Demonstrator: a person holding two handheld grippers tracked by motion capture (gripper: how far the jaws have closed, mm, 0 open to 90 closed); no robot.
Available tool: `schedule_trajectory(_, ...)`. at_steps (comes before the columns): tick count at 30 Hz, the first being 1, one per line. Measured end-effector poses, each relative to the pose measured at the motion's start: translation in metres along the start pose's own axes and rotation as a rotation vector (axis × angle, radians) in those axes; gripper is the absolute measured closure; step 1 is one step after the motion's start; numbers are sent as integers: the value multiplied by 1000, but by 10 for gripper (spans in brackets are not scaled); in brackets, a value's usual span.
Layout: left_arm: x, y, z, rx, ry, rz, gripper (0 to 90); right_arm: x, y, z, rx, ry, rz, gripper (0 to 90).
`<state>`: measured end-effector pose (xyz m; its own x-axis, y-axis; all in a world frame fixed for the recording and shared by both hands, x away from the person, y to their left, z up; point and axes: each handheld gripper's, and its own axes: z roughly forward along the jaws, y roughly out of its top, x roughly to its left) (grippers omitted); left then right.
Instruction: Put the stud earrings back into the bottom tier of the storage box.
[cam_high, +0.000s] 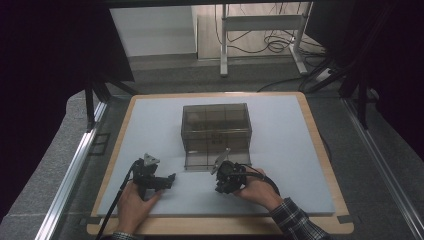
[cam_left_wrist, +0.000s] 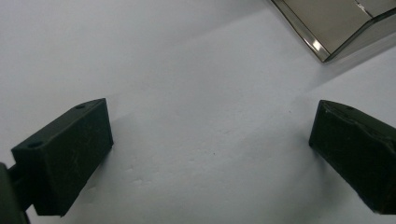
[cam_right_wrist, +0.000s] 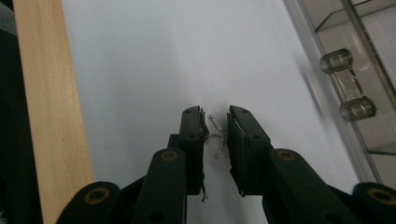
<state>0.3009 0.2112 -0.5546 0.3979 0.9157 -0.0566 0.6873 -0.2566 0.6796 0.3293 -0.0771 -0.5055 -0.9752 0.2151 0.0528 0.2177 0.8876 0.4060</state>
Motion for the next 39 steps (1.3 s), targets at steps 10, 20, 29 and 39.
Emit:
schedule_trajectory(10, 0, 0, 0, 0, 0, 0, 0, 10, 4, 4, 30, -49, -70, 831)
schedule_trajectory(20, 0, 0, 0, 0, 0, 0, 0, 3, 3, 2, 24, -10, -9, 838)
schedule_trajectory(29, 0, 0, 0, -2, 0, -1, 0, -2, 2, -6, 10, 14, 8, 837)
schedule_trajectory(39, 0, 0, 0, -6, 0, -5, 0, -11, 6, -16, 3, 15, 40, 836)
